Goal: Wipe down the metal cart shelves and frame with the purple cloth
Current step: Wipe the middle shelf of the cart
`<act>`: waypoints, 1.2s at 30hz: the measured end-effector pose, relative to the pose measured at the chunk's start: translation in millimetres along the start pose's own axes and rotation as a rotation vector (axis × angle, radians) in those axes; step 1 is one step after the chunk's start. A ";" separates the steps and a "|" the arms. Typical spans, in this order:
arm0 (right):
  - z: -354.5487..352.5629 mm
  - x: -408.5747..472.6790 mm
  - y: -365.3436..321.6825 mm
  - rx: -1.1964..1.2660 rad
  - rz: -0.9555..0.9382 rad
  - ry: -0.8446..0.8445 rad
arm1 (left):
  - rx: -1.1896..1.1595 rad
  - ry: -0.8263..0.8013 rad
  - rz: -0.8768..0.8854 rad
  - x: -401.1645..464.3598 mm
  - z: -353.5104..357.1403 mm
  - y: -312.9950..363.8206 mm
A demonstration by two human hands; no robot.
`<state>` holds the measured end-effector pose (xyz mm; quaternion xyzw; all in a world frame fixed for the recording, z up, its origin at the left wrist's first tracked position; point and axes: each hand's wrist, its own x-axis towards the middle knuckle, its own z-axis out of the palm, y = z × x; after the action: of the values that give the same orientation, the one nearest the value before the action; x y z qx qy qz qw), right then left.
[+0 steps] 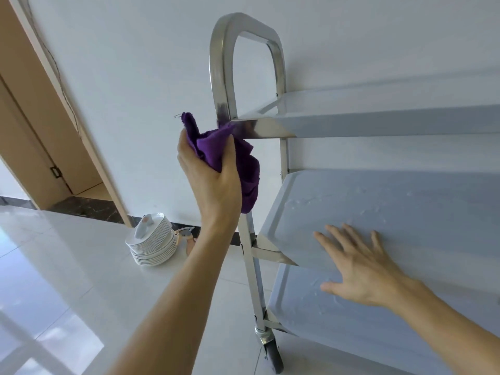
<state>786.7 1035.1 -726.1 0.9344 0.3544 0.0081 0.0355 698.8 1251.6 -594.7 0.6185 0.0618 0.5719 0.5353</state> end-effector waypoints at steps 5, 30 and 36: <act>12.7 0.0 4.2 -0.019 0.001 0.058 | 0.278 -0.018 -0.103 0.9 19.6 -37.4; 13.0 0.7 0.1 -0.008 -0.016 0.160 | 0.303 0.120 -0.081 -11.2 21.6 -54.0; 10.7 0.4 -0.2 -0.003 -0.002 0.124 | 0.533 -0.134 -0.334 -67.2 -15.4 -100.4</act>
<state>787.3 1034.9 -736.7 0.9317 0.3569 0.0665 0.0149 718.0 1256.5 -714.9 0.7547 0.2746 0.3977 0.4437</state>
